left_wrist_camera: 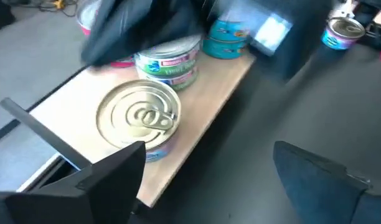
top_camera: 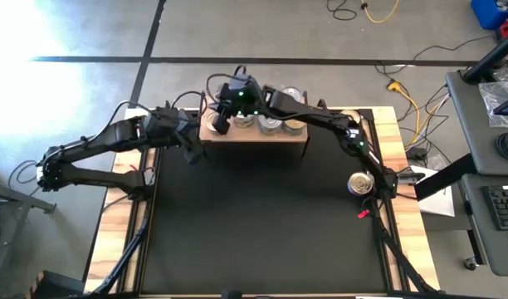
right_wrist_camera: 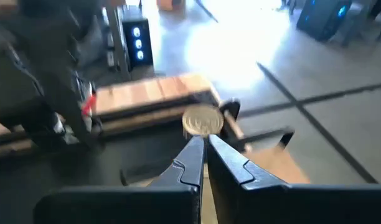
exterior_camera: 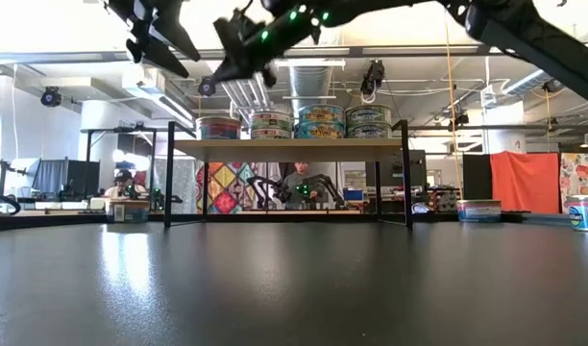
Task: Stack canned seafood by type on shelf
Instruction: Put the bottom left blue pink tuna can on the shelf, then adjust the stacked tuna cans on the shelf
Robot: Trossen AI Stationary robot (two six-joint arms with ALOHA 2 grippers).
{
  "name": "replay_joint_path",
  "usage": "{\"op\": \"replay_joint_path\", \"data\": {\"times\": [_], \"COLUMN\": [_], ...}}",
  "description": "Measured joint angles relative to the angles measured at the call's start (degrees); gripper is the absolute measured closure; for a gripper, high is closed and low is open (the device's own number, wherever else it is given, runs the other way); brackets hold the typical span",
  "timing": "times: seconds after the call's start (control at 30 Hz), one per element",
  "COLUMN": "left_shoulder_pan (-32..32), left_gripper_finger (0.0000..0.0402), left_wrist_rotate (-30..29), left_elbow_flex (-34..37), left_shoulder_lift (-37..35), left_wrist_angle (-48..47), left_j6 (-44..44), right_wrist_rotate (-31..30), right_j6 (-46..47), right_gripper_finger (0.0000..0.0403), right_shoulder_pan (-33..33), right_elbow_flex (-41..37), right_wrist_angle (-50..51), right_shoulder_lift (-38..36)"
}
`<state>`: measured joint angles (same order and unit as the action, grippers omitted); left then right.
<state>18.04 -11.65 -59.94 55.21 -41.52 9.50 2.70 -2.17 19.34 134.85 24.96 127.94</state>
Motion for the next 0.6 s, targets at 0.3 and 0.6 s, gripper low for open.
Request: {"op": "replay_joint_path", "data": {"times": [0.3, 0.6], "left_shoulder_pan": [0.00, 0.20], "left_gripper_finger": [0.0107, 0.0123], "left_wrist_rotate": [-3.54, -8.84], "left_elbow_flex": [2.38, 3.63], "left_shoulder_lift": [3.40, 5.84], "left_wrist_angle": [1.01, 3.30], "left_j6": [0.42, 0.20], "right_wrist_rotate": [-12.22, -20.08], "right_j6": [-2.72, -0.54], "right_gripper_finger": [0.0390, 0.0390], "right_shoulder_pan": [0.97, 2.44], "right_elbow_flex": [0.09, -0.13], "right_wrist_angle": [16.02, 29.44], "right_shoulder_lift": [-5.95, -5.89]}}
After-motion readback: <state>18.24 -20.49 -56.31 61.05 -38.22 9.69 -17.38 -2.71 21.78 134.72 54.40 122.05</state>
